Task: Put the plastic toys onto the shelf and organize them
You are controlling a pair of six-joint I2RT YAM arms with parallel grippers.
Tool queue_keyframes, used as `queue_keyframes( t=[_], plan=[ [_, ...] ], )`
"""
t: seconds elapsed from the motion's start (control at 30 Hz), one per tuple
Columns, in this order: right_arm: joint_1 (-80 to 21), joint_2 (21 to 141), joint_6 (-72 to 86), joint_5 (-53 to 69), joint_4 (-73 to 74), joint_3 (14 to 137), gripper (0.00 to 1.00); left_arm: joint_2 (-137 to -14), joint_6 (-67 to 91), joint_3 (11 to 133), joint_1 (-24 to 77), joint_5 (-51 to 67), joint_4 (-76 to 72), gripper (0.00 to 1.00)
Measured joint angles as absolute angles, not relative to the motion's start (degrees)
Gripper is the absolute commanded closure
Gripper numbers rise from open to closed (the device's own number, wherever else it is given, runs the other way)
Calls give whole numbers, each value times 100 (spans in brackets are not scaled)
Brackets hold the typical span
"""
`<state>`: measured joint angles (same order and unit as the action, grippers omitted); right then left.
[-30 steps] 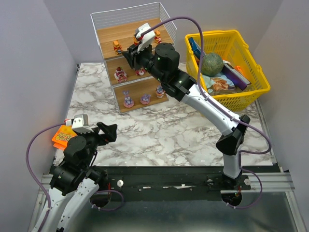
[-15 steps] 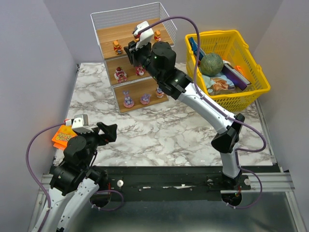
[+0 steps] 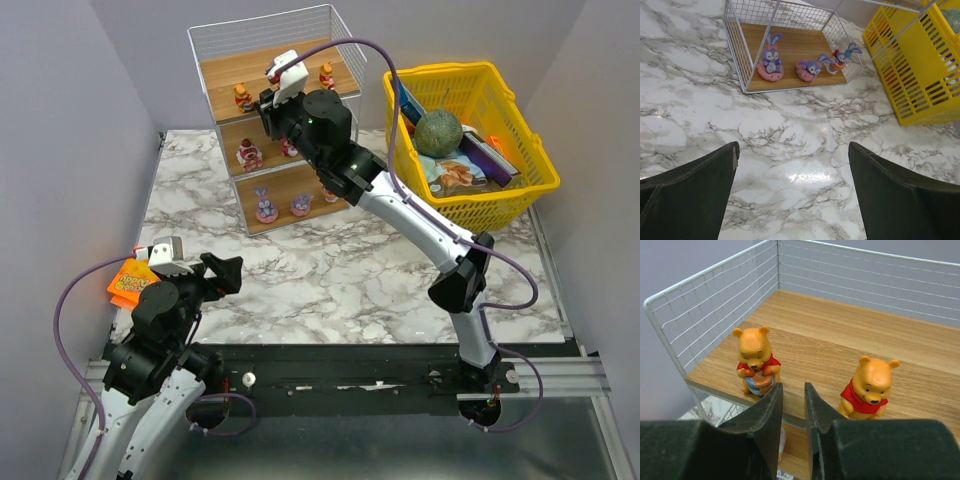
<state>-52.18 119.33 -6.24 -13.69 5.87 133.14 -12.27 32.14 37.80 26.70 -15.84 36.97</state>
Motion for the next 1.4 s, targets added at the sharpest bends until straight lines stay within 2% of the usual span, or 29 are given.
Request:
queue_keyframes(
  t=[1.4],
  plan=[
    [-5223,12090,-478,-1197,515,13447,74,-1227,3214,3780,2670,-1584,3697,1]
  ],
)
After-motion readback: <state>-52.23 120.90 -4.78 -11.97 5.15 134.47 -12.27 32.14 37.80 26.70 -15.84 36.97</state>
